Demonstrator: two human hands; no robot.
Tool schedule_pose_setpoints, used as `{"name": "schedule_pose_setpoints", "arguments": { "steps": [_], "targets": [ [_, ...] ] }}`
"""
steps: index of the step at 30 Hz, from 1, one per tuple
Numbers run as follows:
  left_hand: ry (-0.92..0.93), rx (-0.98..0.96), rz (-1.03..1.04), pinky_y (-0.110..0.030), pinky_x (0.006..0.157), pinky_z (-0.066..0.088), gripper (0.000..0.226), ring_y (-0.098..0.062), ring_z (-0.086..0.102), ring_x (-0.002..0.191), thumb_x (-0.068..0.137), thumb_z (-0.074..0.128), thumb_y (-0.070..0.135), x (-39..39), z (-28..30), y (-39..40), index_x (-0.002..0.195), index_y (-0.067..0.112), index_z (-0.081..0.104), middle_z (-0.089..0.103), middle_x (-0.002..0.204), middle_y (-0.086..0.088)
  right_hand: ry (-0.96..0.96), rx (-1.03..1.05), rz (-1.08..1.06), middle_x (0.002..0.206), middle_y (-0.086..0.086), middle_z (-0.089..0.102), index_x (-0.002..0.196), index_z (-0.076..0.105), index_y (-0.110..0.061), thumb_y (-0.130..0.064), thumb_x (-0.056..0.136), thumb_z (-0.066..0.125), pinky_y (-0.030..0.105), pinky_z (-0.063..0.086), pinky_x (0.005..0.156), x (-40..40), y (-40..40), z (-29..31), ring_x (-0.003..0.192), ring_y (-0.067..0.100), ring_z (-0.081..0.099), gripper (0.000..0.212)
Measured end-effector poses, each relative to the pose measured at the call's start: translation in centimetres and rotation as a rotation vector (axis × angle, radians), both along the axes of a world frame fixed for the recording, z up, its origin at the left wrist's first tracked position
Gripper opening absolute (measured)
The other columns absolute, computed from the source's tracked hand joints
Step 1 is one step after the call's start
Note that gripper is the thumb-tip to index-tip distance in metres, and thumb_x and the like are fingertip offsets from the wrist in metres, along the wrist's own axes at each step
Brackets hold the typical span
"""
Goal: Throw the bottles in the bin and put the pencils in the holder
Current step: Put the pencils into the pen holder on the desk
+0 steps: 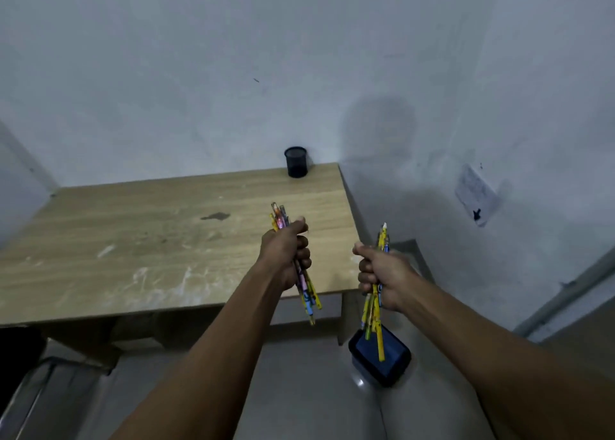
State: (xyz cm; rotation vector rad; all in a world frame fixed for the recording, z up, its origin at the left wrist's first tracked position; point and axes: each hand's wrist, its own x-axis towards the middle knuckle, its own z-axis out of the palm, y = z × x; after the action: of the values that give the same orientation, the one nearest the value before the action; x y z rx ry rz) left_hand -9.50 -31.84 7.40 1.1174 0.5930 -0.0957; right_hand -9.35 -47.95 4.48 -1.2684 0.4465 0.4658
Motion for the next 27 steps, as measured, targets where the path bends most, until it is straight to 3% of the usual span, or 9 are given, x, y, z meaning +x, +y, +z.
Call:
{"name": "schedule_pose_setpoints", "arguments": {
  "steps": [10, 15, 21, 27],
  "targets": [
    [-0.068, 0.022, 0.092, -0.017, 0.036, 0.023, 0.029, -0.009, 0.021, 0.030, 0.088, 0.067, 0.014, 10.5, 1.7, 5.1, 0.072, 0.015, 0.043, 0.027, 0.037, 0.006, -0.046, 0.128, -0.027, 0.034, -0.008, 0.025, 0.084, 0.058, -0.015, -0.019, 0.095, 0.056, 0.017, 0.023, 0.036, 12.3, 6.8, 4.5, 0.028, 0.006, 0.020, 0.012],
    [-0.104, 0.057, 0.136, -0.017, 0.036, 0.024, 0.012, -0.009, 0.023, 0.032, 0.090, 0.061, 0.011, 18.3, 1.6, 6.4, 0.097, 0.004, 0.055, 0.030, 0.038, 0.006, -0.066, 0.120, -0.052, 0.036, -0.007, 0.024, 0.087, 0.061, -0.011, -0.019, 0.096, 0.054, 0.023, 0.020, 0.043, 20.8, 9.1, 4.7, 0.029, 0.007, 0.019, 0.014],
    [-0.179, 0.141, 0.205, -0.022, 0.042, 0.029, 0.020, -0.011, 0.029, 0.036, 0.094, 0.060, 0.019, 27.3, 0.4, 8.3, 0.082, 0.003, 0.057, 0.033, 0.043, 0.005, -0.155, 0.094, -0.138, 0.037, -0.004, 0.030, 0.084, 0.063, -0.007, -0.022, 0.095, 0.059, 0.020, 0.026, 0.037, 30.5, 11.0, 4.5, 0.030, 0.010, 0.022, 0.019],
    [-0.207, 0.217, 0.281, -0.025, 0.044, 0.034, 0.022, -0.015, 0.035, 0.040, 0.094, 0.060, 0.022, 36.0, -0.6, 10.8, 0.079, 0.007, 0.053, 0.038, 0.053, -0.003, -0.190, 0.037, -0.206, 0.038, -0.003, 0.033, 0.089, 0.065, -0.005, -0.025, 0.096, 0.058, 0.023, 0.031, 0.041, 38.6, 13.7, 3.0, 0.030, 0.010, 0.026, 0.023]
  ]
}}
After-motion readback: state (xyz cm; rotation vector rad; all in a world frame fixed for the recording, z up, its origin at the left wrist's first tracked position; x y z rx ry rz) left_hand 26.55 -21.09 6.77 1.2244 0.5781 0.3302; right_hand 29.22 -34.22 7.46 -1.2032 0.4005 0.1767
